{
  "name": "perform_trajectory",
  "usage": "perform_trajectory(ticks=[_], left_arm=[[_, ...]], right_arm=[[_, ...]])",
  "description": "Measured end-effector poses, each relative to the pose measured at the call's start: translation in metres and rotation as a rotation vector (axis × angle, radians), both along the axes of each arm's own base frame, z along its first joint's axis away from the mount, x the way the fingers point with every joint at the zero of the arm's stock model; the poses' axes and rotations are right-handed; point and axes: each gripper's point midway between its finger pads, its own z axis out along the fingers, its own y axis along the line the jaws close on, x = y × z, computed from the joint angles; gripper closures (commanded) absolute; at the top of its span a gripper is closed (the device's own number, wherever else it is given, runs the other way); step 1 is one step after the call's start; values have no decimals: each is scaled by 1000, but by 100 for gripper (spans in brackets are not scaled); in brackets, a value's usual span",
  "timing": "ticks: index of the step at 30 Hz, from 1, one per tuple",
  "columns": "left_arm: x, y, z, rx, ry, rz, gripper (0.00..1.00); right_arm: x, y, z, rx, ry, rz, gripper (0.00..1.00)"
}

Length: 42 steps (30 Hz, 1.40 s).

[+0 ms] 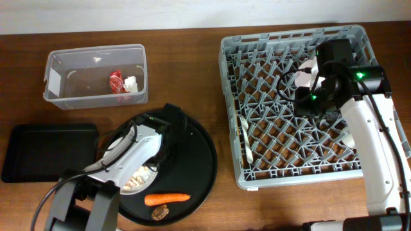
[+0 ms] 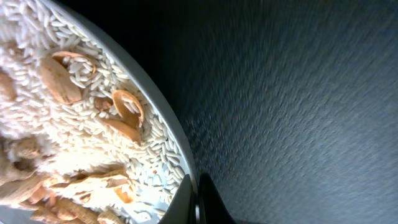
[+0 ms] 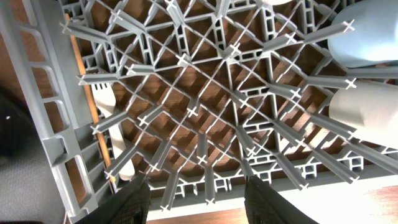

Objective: Sort waste into correct bins and load items into the dishwasher rack
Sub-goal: 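Carry the plate over the black rectangular tray and tip the rice out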

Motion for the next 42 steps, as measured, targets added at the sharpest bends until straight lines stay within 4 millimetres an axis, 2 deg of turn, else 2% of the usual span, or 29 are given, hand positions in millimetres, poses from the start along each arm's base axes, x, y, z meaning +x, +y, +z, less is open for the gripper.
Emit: perform_trajectory(ticks=[5,13,24,28,32,36,39,42], left_arm=[[14,-3,21,9,-27,-16,100],[20,-3,51,22,-22,-23,100],[29,3,79,48,-42,-12,100],[36,21,84,43,-61,56,100],[42,54,95,35,-99,155,100],[52,85,98,33,-129,218,100],[62,110,98,14,-162,271,100],[82,133,100,-59,-243,325,100]], right_arm=[[0,0,0,0,0,0,47],[0,0,0,0,0,0,47],[0,0,0,0,0,0,47],[-1,0,0,0,3,0,47],[-2,0,0,0,8,0,48],[-3,0,-1,0,13,0,48],[-4,0,-1,0,16,0,48],[-5,0,-1,-1,19,0,48]])
